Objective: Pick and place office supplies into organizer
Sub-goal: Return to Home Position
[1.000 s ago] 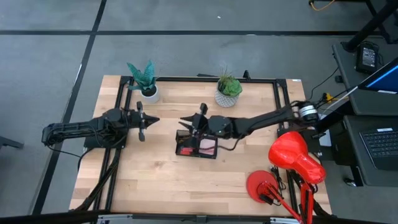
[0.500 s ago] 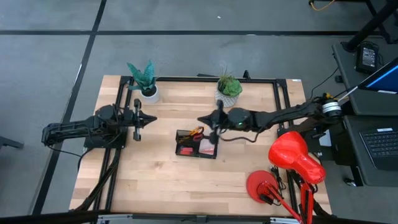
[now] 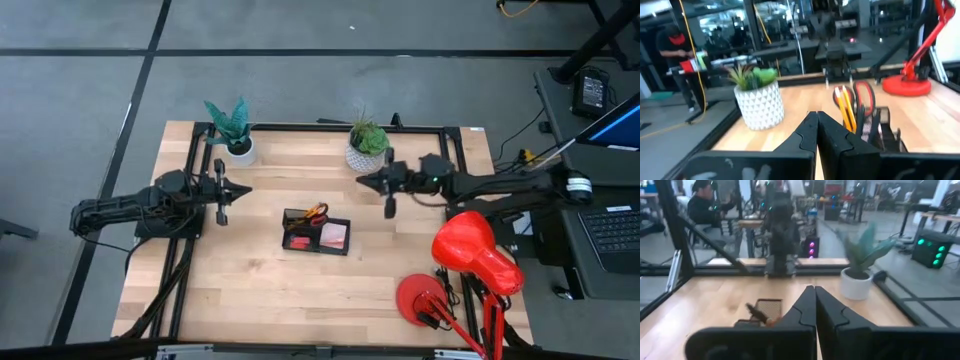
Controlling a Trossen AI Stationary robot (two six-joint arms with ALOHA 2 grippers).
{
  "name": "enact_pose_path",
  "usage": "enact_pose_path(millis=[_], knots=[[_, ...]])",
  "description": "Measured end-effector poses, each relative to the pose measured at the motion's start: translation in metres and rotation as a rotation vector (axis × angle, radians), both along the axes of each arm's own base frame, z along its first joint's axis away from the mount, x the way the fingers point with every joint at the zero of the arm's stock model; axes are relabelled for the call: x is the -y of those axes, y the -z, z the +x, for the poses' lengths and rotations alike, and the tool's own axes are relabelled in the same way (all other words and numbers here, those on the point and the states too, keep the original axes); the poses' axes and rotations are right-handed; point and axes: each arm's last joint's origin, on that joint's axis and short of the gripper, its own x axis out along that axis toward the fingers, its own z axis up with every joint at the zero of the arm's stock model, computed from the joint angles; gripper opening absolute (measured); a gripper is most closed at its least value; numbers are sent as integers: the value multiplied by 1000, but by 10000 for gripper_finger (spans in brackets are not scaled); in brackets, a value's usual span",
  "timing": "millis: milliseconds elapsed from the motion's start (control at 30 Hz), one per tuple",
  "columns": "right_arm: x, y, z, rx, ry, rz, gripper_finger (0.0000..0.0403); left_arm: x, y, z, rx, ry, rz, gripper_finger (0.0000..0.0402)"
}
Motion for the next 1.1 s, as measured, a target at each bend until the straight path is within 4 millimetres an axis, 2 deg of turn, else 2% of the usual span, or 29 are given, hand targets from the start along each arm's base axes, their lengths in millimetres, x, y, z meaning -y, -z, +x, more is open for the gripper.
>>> enact_pose_path(millis=[300, 467, 667, 867, 1100], knots=[[21, -9, -39, 87, -47, -21, 0, -1, 17, 0, 30, -49, -5, 2], [18, -15, -53, 118, -92, -53, 0, -2, 23, 1, 28, -68, -13, 1], [14, -22, -76, 109, -68, -138, 0, -4, 16, 0, 85, -139, 54, 1], [9, 5, -99, 149, -63, -118, 0, -5, 15, 0, 106, -158, 20, 3], [0, 49, -117, 260, -89, -84, 0, -5, 15, 0, 126, -152, -85, 2]])
